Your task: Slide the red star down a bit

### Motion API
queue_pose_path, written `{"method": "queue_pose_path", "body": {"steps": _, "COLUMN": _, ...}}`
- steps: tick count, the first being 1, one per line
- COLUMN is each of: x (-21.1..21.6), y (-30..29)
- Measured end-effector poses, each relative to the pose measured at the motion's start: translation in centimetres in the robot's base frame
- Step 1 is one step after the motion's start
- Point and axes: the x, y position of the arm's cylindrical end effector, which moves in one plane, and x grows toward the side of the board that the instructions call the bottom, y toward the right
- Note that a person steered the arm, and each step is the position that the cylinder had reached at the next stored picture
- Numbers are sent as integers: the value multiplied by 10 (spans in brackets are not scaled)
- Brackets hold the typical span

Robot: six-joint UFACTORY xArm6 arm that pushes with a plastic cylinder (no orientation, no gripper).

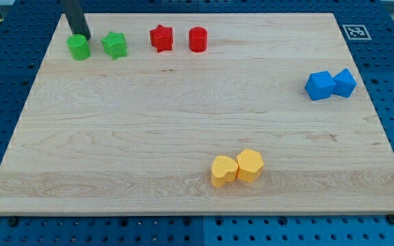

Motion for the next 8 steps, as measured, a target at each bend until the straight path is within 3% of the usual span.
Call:
{"method": "queue_pose_path", "body": {"steps": 2, "x": -7, "y": -2}}
{"method": "queue_pose_path", "body": {"steps": 4, "x": -78, "y": 7}}
{"method": "queue_pose_path", "body": {"steps": 6, "x": -67, "y": 126}}
{"method": "queue_pose_path", "body": {"steps": 8, "x": -25, "y": 127}}
